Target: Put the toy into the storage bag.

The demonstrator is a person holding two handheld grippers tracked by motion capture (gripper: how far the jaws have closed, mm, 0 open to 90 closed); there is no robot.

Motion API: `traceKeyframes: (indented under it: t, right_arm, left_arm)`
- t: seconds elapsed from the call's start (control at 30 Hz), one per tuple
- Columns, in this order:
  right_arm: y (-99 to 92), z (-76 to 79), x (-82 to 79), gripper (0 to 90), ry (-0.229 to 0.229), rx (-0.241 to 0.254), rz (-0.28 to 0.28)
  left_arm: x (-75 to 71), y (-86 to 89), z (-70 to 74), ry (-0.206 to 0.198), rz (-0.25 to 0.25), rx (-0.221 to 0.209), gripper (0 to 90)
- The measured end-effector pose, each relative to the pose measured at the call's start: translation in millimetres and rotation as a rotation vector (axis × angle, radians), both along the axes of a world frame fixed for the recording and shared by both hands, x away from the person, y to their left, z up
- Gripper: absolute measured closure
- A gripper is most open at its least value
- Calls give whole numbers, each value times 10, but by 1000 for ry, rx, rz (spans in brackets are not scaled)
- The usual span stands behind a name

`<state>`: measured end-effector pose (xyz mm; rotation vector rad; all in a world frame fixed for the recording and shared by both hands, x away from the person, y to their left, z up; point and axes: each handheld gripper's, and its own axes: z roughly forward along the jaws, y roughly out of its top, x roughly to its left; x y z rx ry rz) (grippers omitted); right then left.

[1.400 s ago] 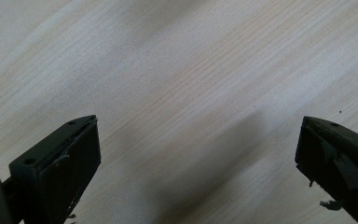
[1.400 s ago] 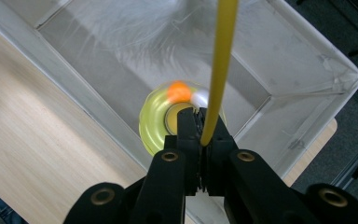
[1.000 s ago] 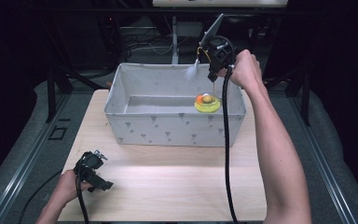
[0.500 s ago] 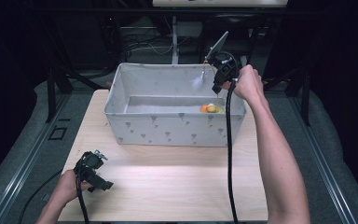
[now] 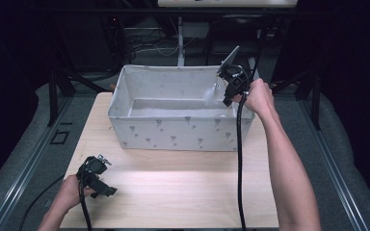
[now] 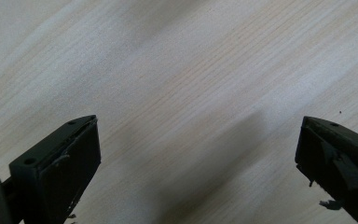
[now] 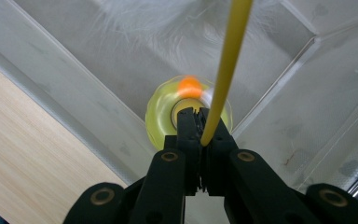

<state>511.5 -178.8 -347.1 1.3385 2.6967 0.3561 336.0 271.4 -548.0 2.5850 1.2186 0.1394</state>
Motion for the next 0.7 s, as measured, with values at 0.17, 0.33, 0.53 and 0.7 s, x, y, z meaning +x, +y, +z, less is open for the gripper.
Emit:
traceKeyframes:
  t: [0.17,0.33,0.53,0.7]
  right_arm:
    - [-31,-97,-16,879,10,-12,0]
    - [-52,-187,-20,877,19,-21,-4]
    - [-89,-258,-18,877,29,-35,-21]
    - [-125,-280,-14,869,31,-47,-37]
  left_arm:
    - [0,-3,-2,-1,-1,3,2]
    - [2,-2,-4,-1,-2,4,2]
    - [1,0,-3,0,-1,5,2]
    - [3,-3,-5,-1,-3,6,2]
